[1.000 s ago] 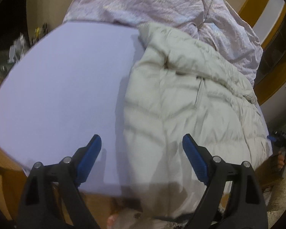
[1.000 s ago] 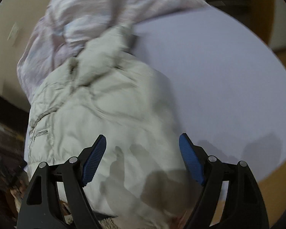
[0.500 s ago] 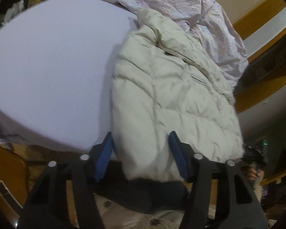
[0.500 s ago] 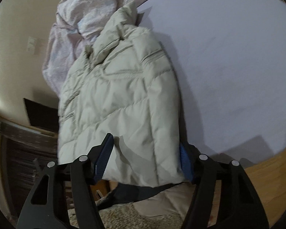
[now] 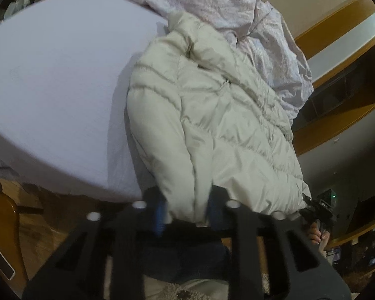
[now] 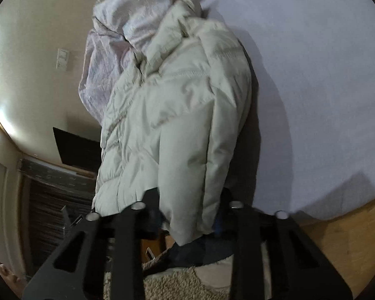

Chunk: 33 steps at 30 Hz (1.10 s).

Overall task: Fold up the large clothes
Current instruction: 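Lift the hem with both grippers and fold it toward the collar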

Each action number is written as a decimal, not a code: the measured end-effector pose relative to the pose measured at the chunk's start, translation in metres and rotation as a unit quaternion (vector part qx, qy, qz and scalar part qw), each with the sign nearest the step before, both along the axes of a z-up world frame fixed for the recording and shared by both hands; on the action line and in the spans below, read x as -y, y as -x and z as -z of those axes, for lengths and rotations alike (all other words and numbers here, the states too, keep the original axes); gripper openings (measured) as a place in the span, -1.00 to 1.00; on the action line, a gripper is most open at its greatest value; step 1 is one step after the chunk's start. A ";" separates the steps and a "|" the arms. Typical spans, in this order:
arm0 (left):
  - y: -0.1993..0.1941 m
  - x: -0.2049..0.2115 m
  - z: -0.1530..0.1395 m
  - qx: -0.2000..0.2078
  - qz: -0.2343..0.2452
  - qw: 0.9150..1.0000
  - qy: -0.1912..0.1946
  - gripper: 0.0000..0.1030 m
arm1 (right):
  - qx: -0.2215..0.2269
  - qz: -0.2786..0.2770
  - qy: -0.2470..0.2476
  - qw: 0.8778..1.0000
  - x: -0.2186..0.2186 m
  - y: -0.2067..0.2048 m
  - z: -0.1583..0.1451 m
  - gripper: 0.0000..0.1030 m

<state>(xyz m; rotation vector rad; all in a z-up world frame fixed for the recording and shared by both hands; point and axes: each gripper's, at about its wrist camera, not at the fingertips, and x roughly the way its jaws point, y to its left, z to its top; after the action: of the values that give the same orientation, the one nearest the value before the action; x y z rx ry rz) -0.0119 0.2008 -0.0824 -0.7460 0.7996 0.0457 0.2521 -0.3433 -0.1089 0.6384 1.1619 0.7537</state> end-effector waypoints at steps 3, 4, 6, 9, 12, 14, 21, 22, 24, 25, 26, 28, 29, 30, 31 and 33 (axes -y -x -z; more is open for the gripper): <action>-0.001 -0.001 -0.021 0.022 -0.010 0.999 -0.026 -0.66 | 0.049 0.019 0.010 0.999 -0.001 0.002 -0.027 -0.63; -0.002 0.000 -0.032 0.034 -0.014 0.998 -0.045 -0.67 | 0.067 0.024 0.016 0.997 -0.002 0.003 -0.037 -0.63; -0.005 0.000 -0.052 0.056 -0.016 0.996 -0.071 -0.67 | 0.113 0.036 0.029 0.993 -0.008 0.005 -0.063 -0.65; -0.015 -0.003 -0.081 0.084 -0.016 0.992 -0.097 -0.67 | 0.167 0.055 0.052 0.983 -0.016 0.001 -0.094 -0.65; -0.033 -0.005 -0.107 0.102 -0.019 0.986 -0.129 -0.66 | 0.210 0.074 0.068 0.973 -0.028 -0.008 -0.121 -0.65; -0.048 -0.008 -0.124 0.112 -0.024 0.982 -0.153 -0.66 | 0.243 0.086 0.084 0.962 -0.039 -0.018 -0.141 -0.66; -0.113 -0.034 -0.161 0.127 -0.047 0.972 -0.191 -0.66 | 0.304 0.114 0.128 0.937 -0.082 -0.069 -0.186 -0.66; -0.129 -0.037 -0.166 0.126 -0.050 0.970 -0.201 -0.66 | 0.309 0.119 0.137 0.934 -0.088 -0.078 -0.190 -0.66; -0.153 -0.041 -0.172 0.125 -0.055 0.966 -0.218 -0.66 | 0.315 0.124 0.152 0.929 -0.100 -0.095 -0.194 -0.66; -0.172 -0.043 -0.174 0.122 -0.058 0.963 -0.232 -0.66 | 0.318 0.129 0.164 0.925 -0.109 -0.109 -0.196 -0.66; -0.184 -0.045 -0.174 0.119 -0.060 0.961 -0.240 -0.66 | 0.319 0.132 0.171 0.923 -0.114 -0.118 -0.196 -0.66; -0.211 -0.050 -0.172 0.112 -0.065 0.959 -0.253 -0.66 | 0.317 0.138 0.189 0.919 -0.128 -0.144 -0.193 -0.66; -0.225 -0.053 -0.170 0.108 -0.068 0.958 -0.257 -0.66 | 0.315 0.141 0.193 0.918 -0.132 -0.155 -0.189 -0.66; -0.235 -0.056 -0.167 0.106 -0.070 0.958 -0.258 -0.66 | 0.312 0.144 0.199 0.918 -0.137 -0.169 -0.185 -0.65; -0.251 -0.061 -0.162 0.100 -0.072 0.958 -0.260 -0.66 | 0.308 0.147 0.205 0.917 -0.143 -0.183 -0.179 -0.65; -0.279 -0.069 -0.152 0.088 -0.079 0.959 -0.259 -0.66 | 0.296 0.153 0.212 0.919 -0.152 -0.207 -0.166 -0.65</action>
<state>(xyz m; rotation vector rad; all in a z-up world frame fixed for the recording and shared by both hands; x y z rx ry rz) 0.2675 0.2702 0.0692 -0.3073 0.5210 0.3181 0.4591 -0.1913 0.0573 0.1869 0.6081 0.3618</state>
